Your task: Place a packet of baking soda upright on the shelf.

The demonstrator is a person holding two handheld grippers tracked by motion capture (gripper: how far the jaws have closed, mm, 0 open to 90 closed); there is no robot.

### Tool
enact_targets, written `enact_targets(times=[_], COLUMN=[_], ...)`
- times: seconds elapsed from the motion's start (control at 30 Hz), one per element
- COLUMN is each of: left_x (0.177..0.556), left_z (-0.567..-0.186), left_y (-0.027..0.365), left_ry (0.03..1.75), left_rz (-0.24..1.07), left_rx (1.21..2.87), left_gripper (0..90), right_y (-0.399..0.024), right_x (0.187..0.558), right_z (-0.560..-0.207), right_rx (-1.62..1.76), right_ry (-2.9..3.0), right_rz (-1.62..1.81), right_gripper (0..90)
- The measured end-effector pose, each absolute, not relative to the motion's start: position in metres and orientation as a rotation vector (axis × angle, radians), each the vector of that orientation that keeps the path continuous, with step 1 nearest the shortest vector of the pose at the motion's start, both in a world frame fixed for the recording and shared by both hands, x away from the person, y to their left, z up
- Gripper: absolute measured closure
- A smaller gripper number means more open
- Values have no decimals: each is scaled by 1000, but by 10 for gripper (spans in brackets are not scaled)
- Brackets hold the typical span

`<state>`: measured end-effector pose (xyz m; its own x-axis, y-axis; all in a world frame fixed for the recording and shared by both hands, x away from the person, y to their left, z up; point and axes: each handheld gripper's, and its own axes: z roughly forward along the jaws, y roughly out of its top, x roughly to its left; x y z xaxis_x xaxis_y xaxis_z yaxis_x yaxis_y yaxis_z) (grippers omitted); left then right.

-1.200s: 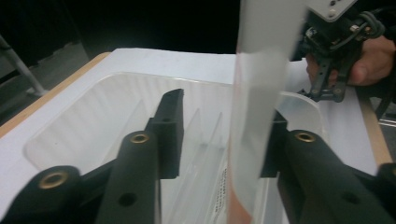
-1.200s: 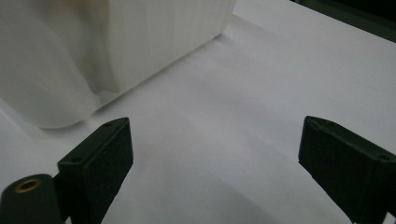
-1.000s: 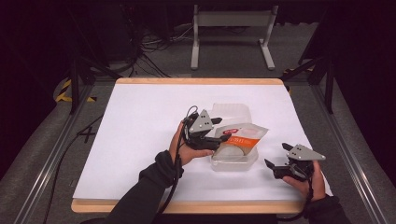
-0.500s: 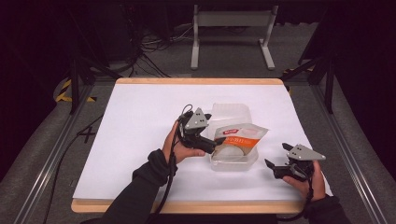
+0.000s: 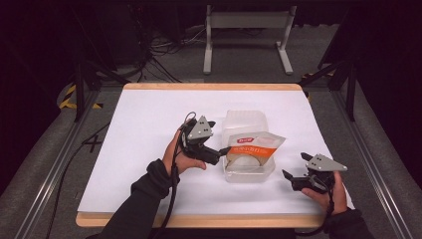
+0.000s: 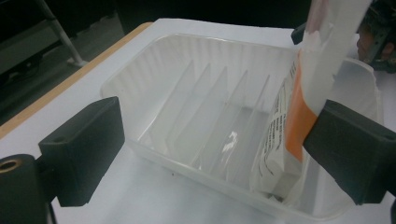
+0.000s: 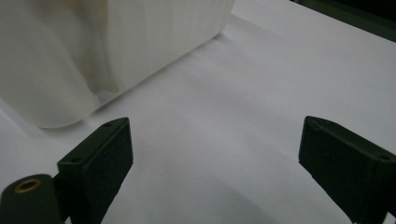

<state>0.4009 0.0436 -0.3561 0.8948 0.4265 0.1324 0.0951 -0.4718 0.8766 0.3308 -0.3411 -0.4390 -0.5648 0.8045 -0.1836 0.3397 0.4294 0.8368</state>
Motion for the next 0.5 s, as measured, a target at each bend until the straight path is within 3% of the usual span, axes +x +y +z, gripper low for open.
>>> enact_targets(times=[0.5], left_x=[391], left_z=[-369], left_y=[67], left_ry=[365], left_rz=[523], left_rx=[2149], left_gripper=[72], right_y=[-341], right_x=[330], right_z=[-438], right_rx=[952], right_ry=[2108], right_rz=[1049], right_gripper=[106])
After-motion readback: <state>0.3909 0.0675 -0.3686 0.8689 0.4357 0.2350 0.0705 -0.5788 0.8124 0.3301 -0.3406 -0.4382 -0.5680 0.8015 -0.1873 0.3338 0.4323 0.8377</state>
